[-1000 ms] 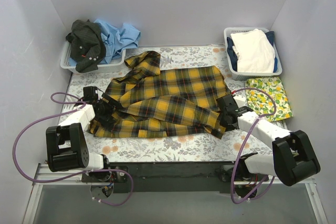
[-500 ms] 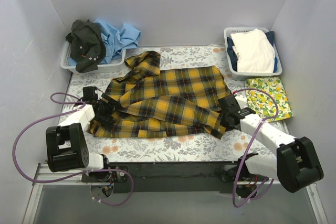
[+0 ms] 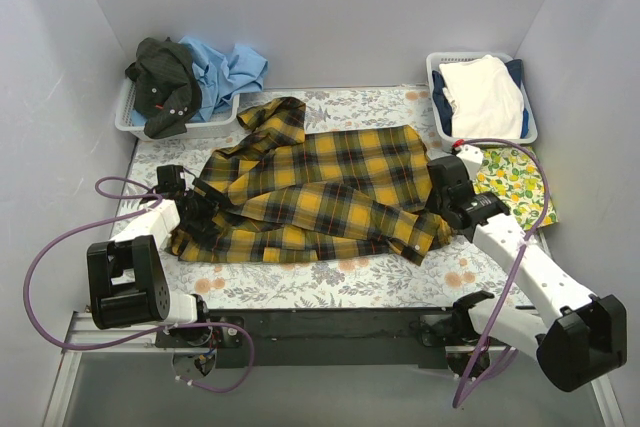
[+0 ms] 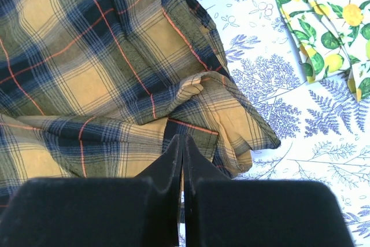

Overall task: Fold and stack the long sleeve shirts
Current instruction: Fold the shirt

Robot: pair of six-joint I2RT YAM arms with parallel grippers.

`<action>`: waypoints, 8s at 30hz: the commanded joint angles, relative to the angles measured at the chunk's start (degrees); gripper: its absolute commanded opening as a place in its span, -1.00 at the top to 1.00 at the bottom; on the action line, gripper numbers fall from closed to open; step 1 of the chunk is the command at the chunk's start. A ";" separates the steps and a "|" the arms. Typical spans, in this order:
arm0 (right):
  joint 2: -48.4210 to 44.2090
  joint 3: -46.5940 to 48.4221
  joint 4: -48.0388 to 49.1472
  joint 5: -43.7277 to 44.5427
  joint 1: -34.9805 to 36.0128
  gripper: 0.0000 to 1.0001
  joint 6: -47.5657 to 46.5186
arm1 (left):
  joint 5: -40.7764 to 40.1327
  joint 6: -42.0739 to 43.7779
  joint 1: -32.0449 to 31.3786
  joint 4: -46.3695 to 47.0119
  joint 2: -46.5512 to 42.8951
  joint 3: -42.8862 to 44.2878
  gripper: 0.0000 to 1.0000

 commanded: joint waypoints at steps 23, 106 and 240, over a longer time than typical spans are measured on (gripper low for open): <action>17.63 -6.72 9.93 -9.85 -4.63 -0.03 -2.69 | -0.86 0.47 0.39 -1.66 -1.24 -0.42 -0.58; 27.74 5.77 11.86 -29.89 -6.74 -0.10 -19.74 | -1.91 4.95 -14.29 5.37 3.23 5.21 -0.62; 56.05 56.65 -0.35 -24.00 -16.58 0.97 -24.31 | -20.37 42.22 -11.92 10.03 18.36 47.39 1.00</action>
